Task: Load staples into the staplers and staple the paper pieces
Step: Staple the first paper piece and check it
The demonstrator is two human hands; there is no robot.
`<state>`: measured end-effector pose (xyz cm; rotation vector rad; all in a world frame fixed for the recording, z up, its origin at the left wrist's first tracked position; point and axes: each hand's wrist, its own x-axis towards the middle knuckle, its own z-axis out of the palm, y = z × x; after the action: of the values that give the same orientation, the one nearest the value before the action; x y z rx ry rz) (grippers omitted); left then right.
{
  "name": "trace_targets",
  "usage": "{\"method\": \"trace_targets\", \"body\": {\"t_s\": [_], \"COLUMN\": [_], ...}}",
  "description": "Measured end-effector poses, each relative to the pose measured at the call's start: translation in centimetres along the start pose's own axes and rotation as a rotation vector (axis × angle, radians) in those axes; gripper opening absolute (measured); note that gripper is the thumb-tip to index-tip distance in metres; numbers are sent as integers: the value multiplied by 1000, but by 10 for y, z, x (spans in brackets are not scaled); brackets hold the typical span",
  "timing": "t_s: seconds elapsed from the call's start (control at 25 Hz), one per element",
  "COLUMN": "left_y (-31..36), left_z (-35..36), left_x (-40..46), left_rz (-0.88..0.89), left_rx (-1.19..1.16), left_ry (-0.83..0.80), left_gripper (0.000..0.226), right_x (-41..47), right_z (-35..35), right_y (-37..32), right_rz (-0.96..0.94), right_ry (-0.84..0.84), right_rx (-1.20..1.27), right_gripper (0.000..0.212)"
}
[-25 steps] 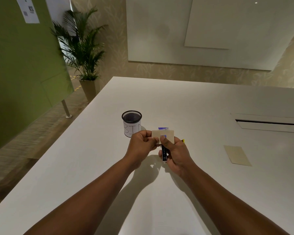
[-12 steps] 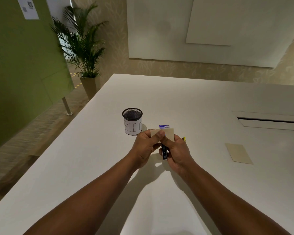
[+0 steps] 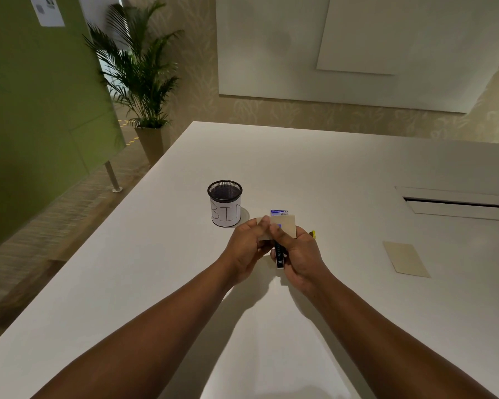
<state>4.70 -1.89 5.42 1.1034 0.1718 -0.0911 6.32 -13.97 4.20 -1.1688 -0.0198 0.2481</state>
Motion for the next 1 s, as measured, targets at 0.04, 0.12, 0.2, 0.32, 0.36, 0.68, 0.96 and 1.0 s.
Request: {"method": "trace_targets", "body": {"t_s": [0.04, 0.12, 0.2, 0.32, 0.36, 0.68, 0.96, 1.0], "left_y": [0, -2, -2, -1, -1, 7, 12, 11], "left_z": [-1, -4, -5, -9, -11, -11, -13, -15], "left_x": [2, 5, 6, 12, 13, 14, 14, 14], "left_rz": [-12, -12, 8, 62, 87, 313, 302, 291], "left_rx": [15, 35, 54, 56, 64, 208, 215, 210], "left_ry": [25, 73, 118, 226, 269, 362, 324, 325], "left_gripper": [20, 19, 21, 21, 21, 18, 15, 14], "right_x": [-1, 0, 1, 2, 3, 17, 48, 49], "right_z": [1, 2, 1, -4, -5, -12, -3, -2], "right_y": [0, 2, 5, 7, 7, 9, 5, 5], "right_rz": [0, 16, 41, 59, 59, -129, -159, -155], "right_ry": [-16, -32, -28, 31, 63, 300, 220, 217], "right_rx": [5, -3, -42, -168, -224, -834, -1529, -1571], "right_gripper": [14, 15, 18, 20, 21, 35, 32, 30]}}
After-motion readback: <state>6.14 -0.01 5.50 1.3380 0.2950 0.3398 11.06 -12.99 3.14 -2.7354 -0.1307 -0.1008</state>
